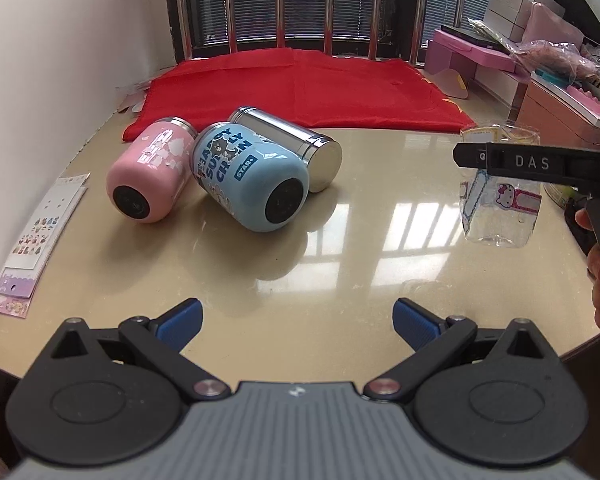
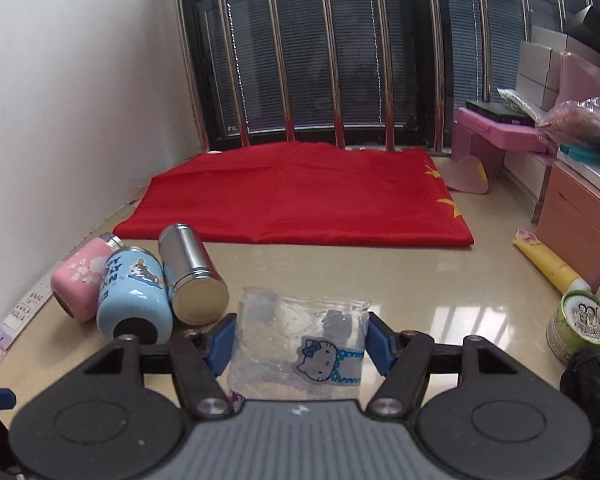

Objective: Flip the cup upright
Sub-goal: 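Lift the clear cup with the right tool and rotate it rim up, then lower the upright cup onto the table with the right tool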

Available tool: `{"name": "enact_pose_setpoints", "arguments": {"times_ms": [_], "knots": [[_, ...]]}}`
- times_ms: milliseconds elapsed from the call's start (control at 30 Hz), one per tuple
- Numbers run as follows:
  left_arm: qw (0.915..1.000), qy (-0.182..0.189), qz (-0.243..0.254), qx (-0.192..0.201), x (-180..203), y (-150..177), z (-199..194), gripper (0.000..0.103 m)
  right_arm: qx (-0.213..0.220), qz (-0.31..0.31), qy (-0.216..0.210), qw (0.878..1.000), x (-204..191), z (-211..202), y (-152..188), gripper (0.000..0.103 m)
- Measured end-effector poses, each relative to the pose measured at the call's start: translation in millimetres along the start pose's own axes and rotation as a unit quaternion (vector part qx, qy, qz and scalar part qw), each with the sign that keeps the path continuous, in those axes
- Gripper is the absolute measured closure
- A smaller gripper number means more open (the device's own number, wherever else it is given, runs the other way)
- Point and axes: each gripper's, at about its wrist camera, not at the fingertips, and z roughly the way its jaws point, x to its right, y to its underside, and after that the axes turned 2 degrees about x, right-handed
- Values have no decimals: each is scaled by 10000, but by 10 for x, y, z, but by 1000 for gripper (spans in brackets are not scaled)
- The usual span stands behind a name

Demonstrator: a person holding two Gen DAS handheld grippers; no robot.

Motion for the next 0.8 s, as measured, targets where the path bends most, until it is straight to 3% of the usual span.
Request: {"name": "enact_pose_setpoints", "arguments": {"times_ms": [100,433,567,800], "knots": [[10000,31,19,65,-27,61,21,0,587,-453,116,9972,-147,-125,320,38],[9996,-93,0,278,-252,403,-76,0,1625,-730,377,9833,-409,-232,1016,36],[9992,-126,-91,372,-337,464,-173,0,1730,-848,504,9800,-462,-257,1100,33],[9984,-68,-60,560,-351,439,-327,0,1616,-840,531,9818,-524,-374,1149,17]]}}
